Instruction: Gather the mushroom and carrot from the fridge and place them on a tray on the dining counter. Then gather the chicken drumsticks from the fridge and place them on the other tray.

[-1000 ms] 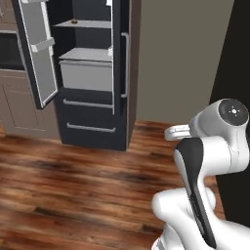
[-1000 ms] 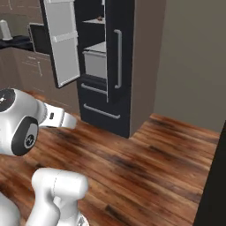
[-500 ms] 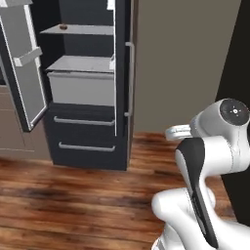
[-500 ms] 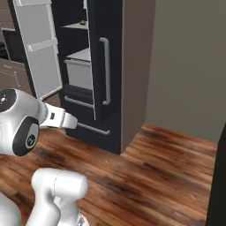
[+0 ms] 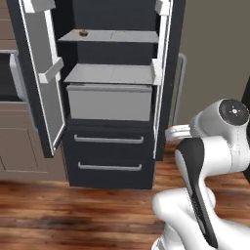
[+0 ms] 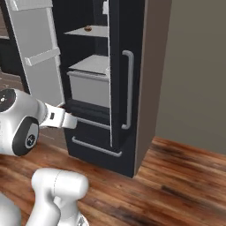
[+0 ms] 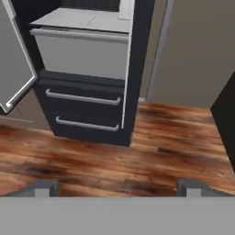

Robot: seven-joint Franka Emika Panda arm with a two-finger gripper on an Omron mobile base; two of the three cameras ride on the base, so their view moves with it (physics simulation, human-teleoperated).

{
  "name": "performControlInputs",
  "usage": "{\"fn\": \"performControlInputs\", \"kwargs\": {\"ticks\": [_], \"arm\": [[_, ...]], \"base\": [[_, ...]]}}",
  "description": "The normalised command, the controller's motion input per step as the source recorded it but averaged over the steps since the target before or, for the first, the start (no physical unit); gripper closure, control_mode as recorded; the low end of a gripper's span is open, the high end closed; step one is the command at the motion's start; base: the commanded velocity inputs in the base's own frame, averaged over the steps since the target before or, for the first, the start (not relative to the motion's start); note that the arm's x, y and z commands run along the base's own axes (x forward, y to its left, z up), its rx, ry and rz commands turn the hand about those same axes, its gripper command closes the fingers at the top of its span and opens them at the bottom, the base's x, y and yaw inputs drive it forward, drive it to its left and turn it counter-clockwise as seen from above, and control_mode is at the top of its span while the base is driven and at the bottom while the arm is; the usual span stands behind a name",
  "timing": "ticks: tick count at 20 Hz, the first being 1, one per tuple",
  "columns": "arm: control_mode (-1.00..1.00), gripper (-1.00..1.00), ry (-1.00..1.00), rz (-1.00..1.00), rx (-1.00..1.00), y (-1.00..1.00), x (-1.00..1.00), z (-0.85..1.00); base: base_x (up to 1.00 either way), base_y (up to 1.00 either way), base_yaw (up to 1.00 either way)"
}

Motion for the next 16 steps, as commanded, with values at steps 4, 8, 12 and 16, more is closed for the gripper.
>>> {"fn": "performControlInputs", "kwargs": {"ticks": [4,8,12,16], "arm": [[1.00,-1.00,0.00,0.00,0.00,0.00,0.00,0.00],[1.00,-1.00,0.00,0.00,0.00,0.00,0.00,0.00],[1.00,-1.00,0.00,0.00,0.00,0.00,0.00,0.00],[1.00,-1.00,0.00,0.00,0.00,0.00,0.00,0.00]], "base": [[0.86,0.55,-0.18],[0.73,0.47,-0.24],[0.70,0.39,-0.23],[0.69,0.33,-0.19]]}}
